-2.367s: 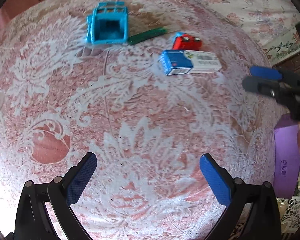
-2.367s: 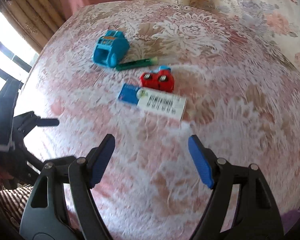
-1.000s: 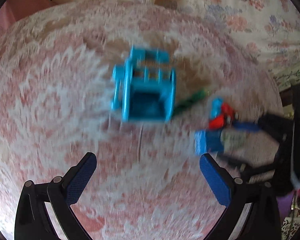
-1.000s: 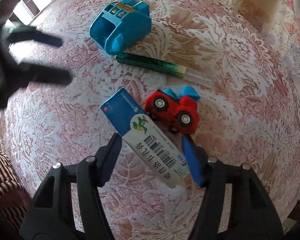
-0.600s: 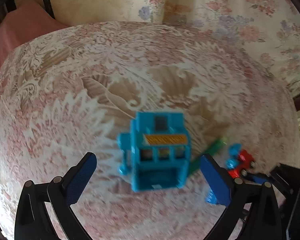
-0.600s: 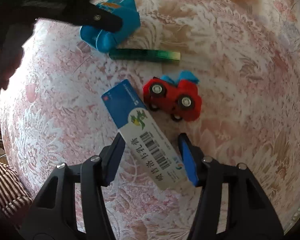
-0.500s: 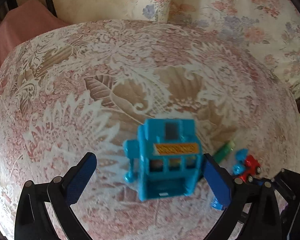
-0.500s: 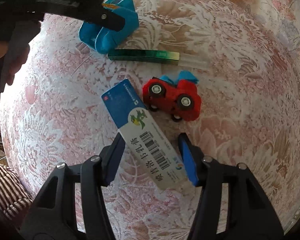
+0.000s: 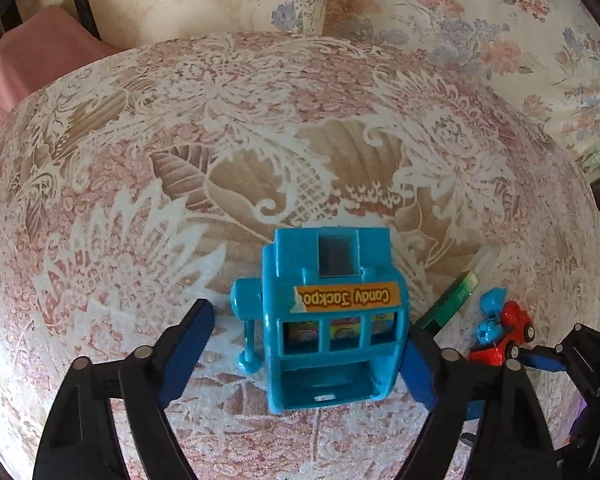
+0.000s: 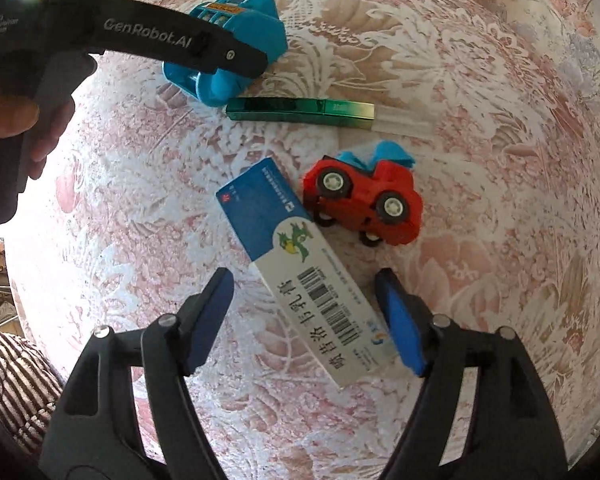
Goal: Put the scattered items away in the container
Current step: 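Reach the left tool to the blue toy while the right tool reaches the medicine box, then grasp the blue Candy Jackpot toy with the left tool while the right tool grasps the medicine box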
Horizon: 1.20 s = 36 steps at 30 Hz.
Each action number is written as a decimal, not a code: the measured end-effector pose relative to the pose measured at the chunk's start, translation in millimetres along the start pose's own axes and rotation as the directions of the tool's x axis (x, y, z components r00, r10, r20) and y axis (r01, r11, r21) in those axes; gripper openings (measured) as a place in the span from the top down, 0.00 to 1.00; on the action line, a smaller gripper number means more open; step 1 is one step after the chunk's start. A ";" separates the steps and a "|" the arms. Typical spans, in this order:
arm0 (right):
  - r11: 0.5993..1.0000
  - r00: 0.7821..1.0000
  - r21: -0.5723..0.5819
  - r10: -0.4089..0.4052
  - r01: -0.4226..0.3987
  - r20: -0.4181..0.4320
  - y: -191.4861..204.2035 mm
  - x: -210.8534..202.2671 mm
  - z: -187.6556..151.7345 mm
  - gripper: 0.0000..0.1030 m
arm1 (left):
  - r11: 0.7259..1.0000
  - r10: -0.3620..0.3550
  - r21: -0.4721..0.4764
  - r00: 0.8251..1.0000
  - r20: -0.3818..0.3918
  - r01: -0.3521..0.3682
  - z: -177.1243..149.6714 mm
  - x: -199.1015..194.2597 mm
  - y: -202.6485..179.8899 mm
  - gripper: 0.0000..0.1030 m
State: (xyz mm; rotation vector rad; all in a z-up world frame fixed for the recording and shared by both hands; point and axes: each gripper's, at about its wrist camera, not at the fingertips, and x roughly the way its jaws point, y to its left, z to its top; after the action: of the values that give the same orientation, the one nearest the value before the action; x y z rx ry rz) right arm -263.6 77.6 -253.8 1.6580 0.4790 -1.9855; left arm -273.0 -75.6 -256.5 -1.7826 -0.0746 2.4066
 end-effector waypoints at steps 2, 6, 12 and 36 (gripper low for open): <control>1.000 1.000 -0.004 -0.013 0.013 0.004 -1.3 -0.6 2.1 0.36 | 1.000 0.006 0.014 1.000 0.006 -0.007 1.3 -0.9 -1.6 0.35; 0.999 0.999 0.000 -0.033 0.033 0.012 -5.8 -2.3 6.5 0.48 | 1.000 0.004 0.026 1.000 0.008 -0.005 -0.5 -2.8 -0.8 0.35; 0.998 0.998 0.013 -0.057 0.056 0.021 -6.0 -2.0 16.1 0.50 | 0.999 -0.001 0.037 1.000 0.009 0.000 -5.5 -2.9 -1.8 0.37; 0.994 0.997 0.082 -0.069 0.065 0.044 27.5 -22.3 2.8 0.61 | 0.997 -0.035 0.066 0.999 0.003 0.035 -86.4 -32.2 -6.9 0.37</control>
State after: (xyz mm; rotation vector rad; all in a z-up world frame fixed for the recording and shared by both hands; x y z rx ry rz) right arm -247.0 57.1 -230.0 1.6593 0.4476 -2.1134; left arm -180.7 -77.5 -250.5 -1.7328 -0.0266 2.3604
